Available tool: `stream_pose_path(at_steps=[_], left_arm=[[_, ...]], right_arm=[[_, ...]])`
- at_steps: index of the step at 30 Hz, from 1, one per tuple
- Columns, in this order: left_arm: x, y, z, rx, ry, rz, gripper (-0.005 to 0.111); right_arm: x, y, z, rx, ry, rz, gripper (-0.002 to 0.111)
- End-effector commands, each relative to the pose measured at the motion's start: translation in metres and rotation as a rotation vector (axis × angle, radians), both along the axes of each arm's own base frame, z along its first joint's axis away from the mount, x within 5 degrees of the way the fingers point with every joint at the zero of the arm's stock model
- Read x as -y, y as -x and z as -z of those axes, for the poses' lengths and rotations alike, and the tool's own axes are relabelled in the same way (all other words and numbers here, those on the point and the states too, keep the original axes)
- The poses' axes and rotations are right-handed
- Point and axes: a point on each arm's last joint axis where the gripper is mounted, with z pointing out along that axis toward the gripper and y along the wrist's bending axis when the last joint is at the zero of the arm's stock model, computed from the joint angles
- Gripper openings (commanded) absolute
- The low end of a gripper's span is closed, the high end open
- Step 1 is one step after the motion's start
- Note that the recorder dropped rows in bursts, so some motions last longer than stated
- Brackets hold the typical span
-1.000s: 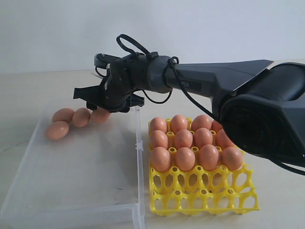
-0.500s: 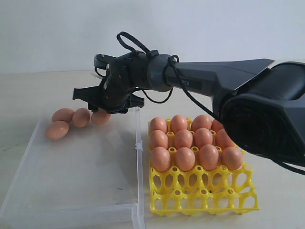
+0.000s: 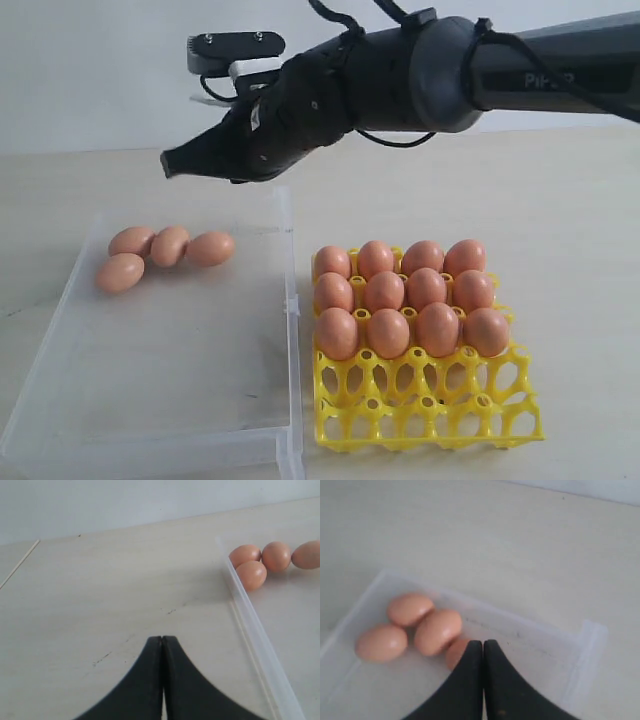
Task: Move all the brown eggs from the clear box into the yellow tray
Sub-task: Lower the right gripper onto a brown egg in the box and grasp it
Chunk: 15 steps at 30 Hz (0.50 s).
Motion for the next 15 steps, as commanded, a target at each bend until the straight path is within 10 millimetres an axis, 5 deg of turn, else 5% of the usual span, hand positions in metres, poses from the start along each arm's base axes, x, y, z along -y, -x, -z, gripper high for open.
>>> stream_pose_path(at_steps=[1, 4, 8, 15], left_arm=[[0.0, 0.0, -0.002, 0.019, 0.006, 0.006, 0.0], [0.0, 0.0, -0.002, 0.019, 0.006, 0.006, 0.0], [0.0, 0.0, -0.002, 0.019, 0.006, 0.006, 0.0], [0.0, 0.0, -0.002, 0.019, 0.006, 0.006, 0.0]], right_arm=[[-0.009, 0.02, 0.003, -0.007, 0.3, -0.378, 0.001], [-0.031, 0.028, 0.0, -0.078, 0.247, -0.427, 0.017], [-0.045, 0.008, 0.011, -0.321, -0.039, -0.027, 0.049], [-0.048, -0.011, 0.039, -0.307, 0.087, 0.03, 0.056]])
